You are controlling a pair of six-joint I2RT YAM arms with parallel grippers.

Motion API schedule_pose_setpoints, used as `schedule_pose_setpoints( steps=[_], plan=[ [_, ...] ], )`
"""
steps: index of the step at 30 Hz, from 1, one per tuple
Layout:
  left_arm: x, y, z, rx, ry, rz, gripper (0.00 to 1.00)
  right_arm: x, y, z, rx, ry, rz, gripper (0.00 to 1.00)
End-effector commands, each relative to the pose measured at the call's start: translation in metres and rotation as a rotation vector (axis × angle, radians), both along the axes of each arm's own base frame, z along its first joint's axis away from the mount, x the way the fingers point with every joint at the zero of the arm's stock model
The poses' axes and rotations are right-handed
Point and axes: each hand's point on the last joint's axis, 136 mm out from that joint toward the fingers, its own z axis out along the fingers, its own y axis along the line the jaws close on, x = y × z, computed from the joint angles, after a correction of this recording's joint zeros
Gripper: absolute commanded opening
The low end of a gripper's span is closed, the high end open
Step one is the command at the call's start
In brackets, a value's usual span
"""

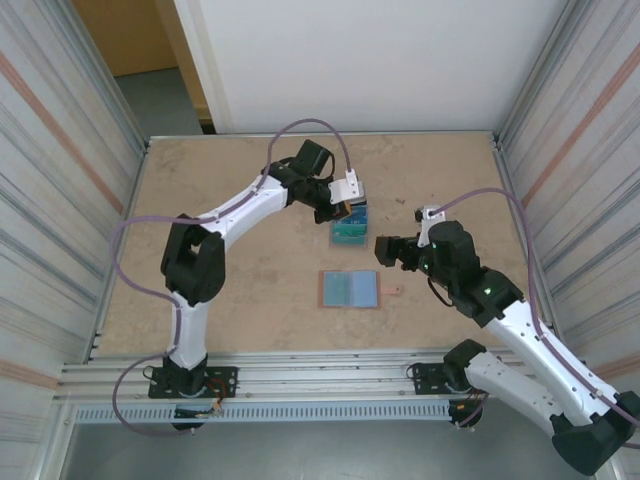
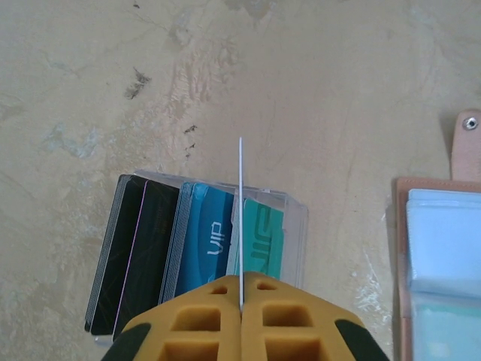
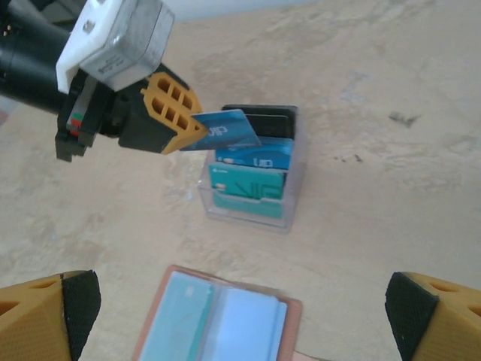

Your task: Take the credit cards out of the card holder

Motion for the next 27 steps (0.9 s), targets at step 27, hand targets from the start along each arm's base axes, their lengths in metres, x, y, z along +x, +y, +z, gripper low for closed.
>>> schedule_pose_setpoints(
  steps=[27],
  plan=[
    [0.032, -0.005, -0.057, 0.059, 0.055, -0.042, 0.0, -0.003, -0.028, 0.011, 0.022, -0.027, -0.148, 0.99]
  ],
)
